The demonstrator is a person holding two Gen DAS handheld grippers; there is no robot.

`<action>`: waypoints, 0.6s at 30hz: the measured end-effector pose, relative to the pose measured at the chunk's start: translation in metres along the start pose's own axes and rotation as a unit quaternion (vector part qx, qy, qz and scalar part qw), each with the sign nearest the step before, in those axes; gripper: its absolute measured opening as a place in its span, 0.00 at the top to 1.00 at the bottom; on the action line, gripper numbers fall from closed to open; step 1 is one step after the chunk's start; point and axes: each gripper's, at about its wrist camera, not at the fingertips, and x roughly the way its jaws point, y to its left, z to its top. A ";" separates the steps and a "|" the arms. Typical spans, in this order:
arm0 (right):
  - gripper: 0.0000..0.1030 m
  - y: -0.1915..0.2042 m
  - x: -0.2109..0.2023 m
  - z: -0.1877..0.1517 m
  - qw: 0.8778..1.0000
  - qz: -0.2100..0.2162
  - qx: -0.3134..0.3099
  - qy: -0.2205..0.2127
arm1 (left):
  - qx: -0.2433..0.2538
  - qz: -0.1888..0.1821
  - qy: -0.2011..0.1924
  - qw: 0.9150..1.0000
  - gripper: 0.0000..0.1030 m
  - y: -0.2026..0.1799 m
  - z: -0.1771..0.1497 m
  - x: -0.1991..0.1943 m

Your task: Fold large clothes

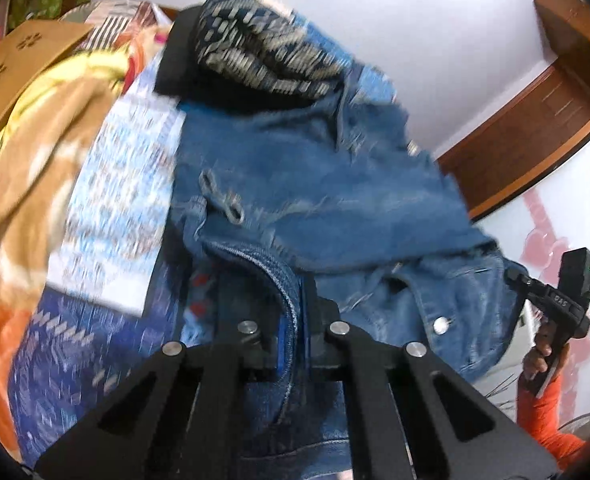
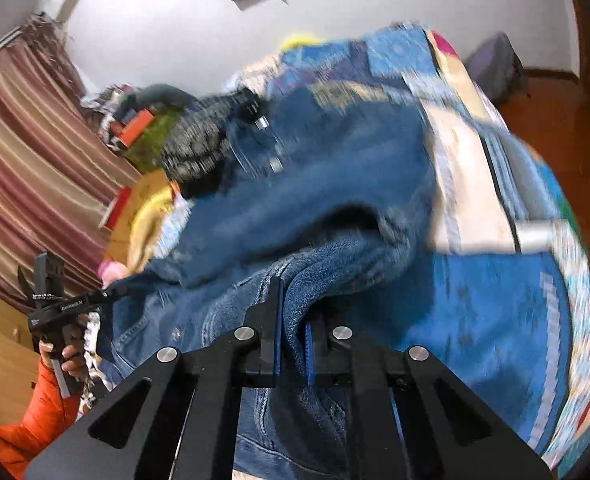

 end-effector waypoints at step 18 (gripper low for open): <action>0.92 -0.084 0.068 0.048 0.995 -0.009 0.092 0.024 | -0.042 0.100 0.028 0.994 0.95 0.067 0.046 0.098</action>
